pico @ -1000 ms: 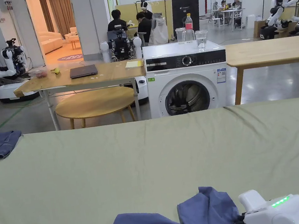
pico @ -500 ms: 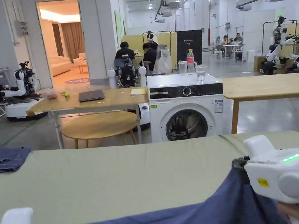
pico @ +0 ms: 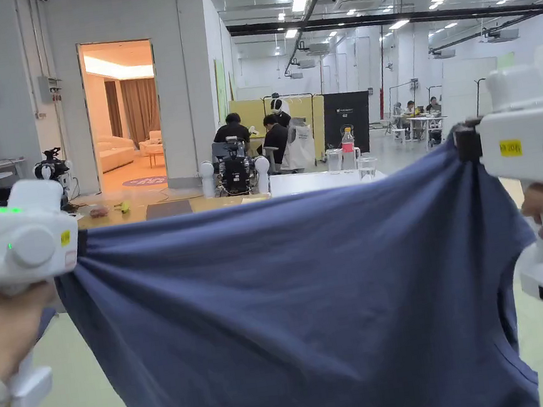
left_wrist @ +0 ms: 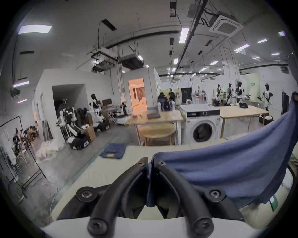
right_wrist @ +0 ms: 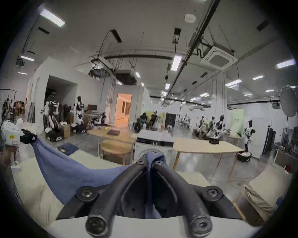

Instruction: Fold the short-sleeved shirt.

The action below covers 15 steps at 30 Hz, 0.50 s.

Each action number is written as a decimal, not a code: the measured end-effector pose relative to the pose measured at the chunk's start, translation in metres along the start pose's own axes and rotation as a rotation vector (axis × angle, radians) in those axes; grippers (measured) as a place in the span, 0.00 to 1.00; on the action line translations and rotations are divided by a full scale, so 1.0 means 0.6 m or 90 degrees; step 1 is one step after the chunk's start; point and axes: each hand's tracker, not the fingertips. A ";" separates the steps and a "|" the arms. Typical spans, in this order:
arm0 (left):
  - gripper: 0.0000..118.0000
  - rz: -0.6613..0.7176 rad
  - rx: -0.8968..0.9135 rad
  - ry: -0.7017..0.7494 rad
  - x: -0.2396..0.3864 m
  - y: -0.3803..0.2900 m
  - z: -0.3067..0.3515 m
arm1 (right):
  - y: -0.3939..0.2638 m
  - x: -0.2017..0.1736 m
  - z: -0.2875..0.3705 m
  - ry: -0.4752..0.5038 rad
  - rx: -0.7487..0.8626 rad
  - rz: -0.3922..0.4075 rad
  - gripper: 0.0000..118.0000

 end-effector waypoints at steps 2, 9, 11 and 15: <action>0.00 0.006 0.024 0.011 -0.006 0.046 -0.005 | 0.034 -0.001 -0.011 -0.009 0.022 0.002 0.01; 0.00 -0.016 0.091 0.035 -0.023 0.154 -0.002 | 0.111 -0.001 -0.043 -0.023 0.080 -0.017 0.01; 0.00 -0.021 0.089 0.038 -0.024 0.154 -0.002 | 0.105 -0.003 -0.052 -0.020 0.076 -0.023 0.01; 0.00 -0.033 0.067 0.035 -0.019 0.101 -0.025 | 0.041 -0.011 -0.081 -0.025 0.048 -0.015 0.01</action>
